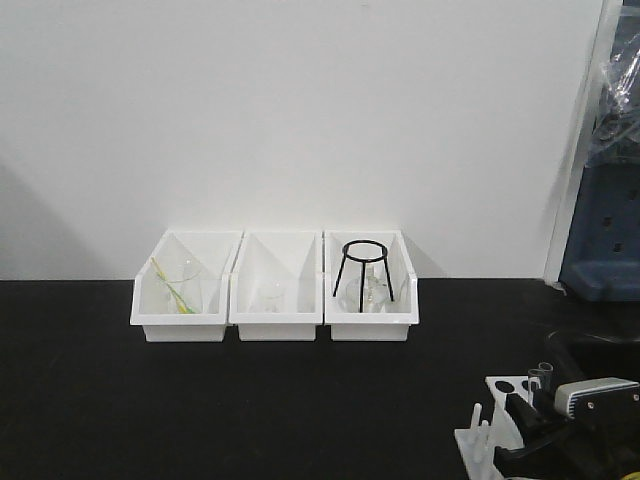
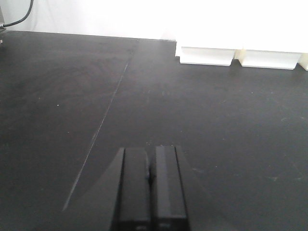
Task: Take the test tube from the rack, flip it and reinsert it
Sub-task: 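Grasp the clear test tube with the right gripper and lift it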
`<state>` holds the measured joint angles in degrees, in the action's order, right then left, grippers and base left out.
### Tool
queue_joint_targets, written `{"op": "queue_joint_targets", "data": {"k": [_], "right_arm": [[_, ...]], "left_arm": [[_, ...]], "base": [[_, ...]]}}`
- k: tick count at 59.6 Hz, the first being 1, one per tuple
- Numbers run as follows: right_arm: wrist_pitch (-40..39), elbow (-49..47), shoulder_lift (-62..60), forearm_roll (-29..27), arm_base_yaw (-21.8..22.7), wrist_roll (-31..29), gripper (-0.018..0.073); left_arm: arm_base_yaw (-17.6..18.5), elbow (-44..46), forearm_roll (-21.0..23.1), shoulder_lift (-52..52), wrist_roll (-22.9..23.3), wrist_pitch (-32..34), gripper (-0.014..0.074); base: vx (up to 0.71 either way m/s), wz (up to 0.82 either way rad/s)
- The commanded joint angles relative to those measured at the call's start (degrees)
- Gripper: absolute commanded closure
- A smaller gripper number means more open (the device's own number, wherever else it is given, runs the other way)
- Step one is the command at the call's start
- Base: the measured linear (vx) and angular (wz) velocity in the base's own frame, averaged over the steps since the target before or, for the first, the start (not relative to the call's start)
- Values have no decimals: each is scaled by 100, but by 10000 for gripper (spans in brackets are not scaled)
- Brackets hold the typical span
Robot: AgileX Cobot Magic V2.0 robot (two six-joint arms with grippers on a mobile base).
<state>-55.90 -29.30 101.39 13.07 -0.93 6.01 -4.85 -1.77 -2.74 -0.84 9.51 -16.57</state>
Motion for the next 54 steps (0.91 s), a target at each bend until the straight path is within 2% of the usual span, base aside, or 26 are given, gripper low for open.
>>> {"op": "queue_joint_targets", "data": {"k": [1,14,35,46,51,54], "right_arm": [[-497,-132,-228,2,28,-16,573],[-189,-140,-1006,2,28,-2,573],[2233,-971,-3211,2,28,131,571],[2614,-1191,-3608,15,28,118,571],[2640,-1191,-3704,331,28,-281,569],[2712,-1191,-3759,898,28,-990,568]], "left_arm": [[39,-5,21,-63,1,499,603],[39,-5,21,-63,1,499,603],[39,-5,21,-63,1,499,603],[39,-5,21,-63,1,499,603],[39,-5,21,-63,1,499,603],[39,-5,21,-63,1,499,603]], "base": [[0,0],[0,0],[0,0],[0,0],[0,0],[0,0]]}}
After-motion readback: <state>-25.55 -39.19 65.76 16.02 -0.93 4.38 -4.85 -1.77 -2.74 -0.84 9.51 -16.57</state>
